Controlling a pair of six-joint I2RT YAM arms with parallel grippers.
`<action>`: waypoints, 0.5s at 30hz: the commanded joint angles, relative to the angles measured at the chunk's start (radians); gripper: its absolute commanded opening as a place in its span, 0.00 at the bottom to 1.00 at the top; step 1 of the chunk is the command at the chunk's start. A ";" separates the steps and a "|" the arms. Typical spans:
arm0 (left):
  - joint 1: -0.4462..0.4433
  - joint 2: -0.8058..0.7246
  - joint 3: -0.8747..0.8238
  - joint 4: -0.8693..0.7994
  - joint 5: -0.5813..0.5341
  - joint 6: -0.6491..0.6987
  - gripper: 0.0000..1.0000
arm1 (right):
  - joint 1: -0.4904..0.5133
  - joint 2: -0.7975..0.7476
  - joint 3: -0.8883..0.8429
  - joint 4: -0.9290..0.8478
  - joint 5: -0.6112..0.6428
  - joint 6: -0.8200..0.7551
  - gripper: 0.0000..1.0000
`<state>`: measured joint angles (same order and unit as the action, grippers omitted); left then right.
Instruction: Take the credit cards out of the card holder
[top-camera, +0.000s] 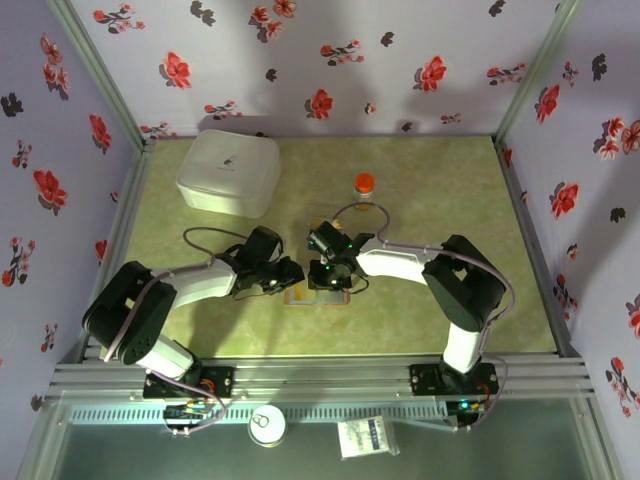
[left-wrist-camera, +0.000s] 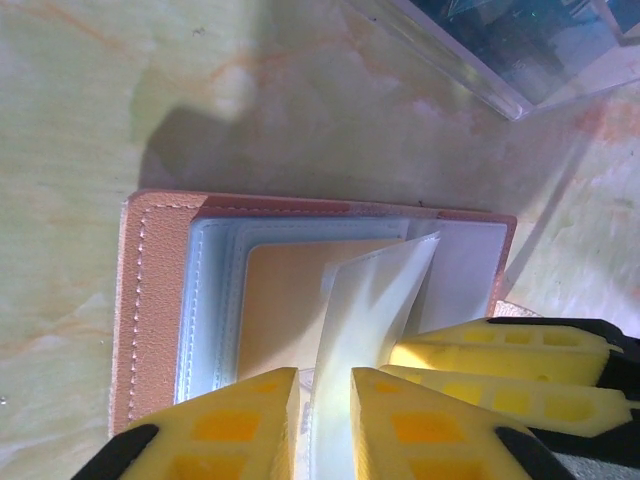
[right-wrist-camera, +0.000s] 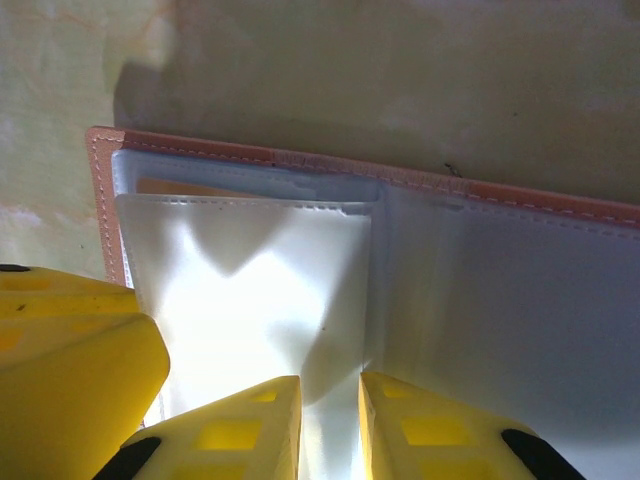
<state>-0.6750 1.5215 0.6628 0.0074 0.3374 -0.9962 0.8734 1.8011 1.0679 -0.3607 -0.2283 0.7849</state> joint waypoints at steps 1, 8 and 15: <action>-0.008 0.019 0.002 0.010 0.015 -0.011 0.17 | 0.008 -0.020 -0.015 0.002 0.015 -0.017 0.23; -0.014 -0.003 0.016 -0.021 0.006 -0.009 0.15 | 0.008 -0.054 -0.019 -0.007 0.025 -0.023 0.23; -0.026 -0.021 0.055 -0.078 -0.011 -0.005 0.14 | 0.004 -0.122 -0.031 -0.021 0.058 -0.032 0.23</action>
<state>-0.6895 1.5211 0.6762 -0.0296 0.3401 -0.9962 0.8734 1.7271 1.0519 -0.3656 -0.2092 0.7738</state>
